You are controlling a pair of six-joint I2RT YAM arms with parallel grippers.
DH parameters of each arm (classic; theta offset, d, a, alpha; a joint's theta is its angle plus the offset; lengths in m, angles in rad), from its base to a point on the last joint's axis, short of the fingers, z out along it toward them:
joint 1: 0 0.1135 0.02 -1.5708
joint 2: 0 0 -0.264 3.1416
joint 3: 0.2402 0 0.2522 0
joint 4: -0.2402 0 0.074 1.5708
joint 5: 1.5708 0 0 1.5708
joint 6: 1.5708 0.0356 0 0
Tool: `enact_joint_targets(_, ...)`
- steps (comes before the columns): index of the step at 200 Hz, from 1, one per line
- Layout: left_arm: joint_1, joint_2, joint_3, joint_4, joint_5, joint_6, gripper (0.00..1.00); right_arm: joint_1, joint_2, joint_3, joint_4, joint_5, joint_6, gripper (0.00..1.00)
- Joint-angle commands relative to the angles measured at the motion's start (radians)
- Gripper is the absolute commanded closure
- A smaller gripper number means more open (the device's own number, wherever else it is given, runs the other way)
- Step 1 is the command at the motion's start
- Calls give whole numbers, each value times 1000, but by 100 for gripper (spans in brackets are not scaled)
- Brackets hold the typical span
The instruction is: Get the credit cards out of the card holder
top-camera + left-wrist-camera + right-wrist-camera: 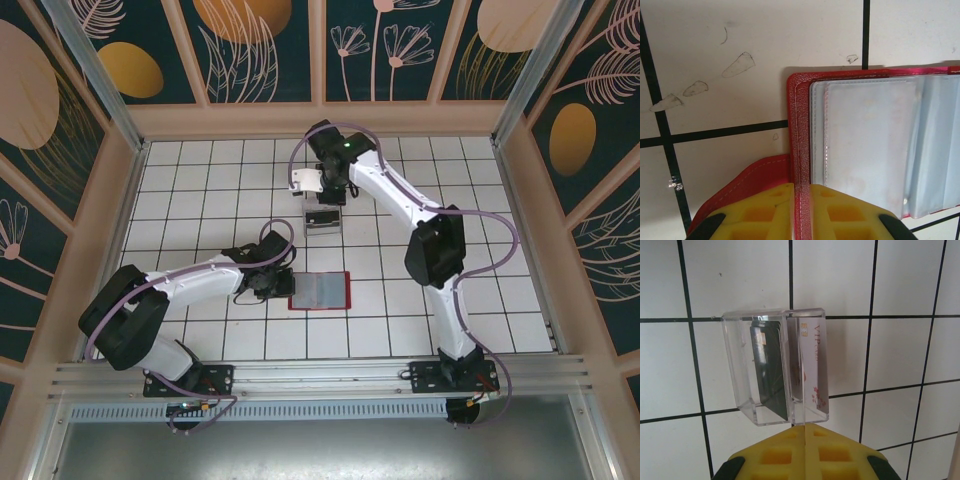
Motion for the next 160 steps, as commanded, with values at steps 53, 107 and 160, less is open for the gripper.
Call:
enact_joint_targets(53,-5,-17,0,-32,-19,-36,83,-7,86,89,-40,-20,-68,100)
enact_joint_targets(107,-6,-15,0,-35,-20,-37,83,-4,115,89,-35,-39,-69,100)
enact_joint_targets(160,-6,-10,2,-37,-23,-37,83,-3,146,89,-27,-44,-71,100)
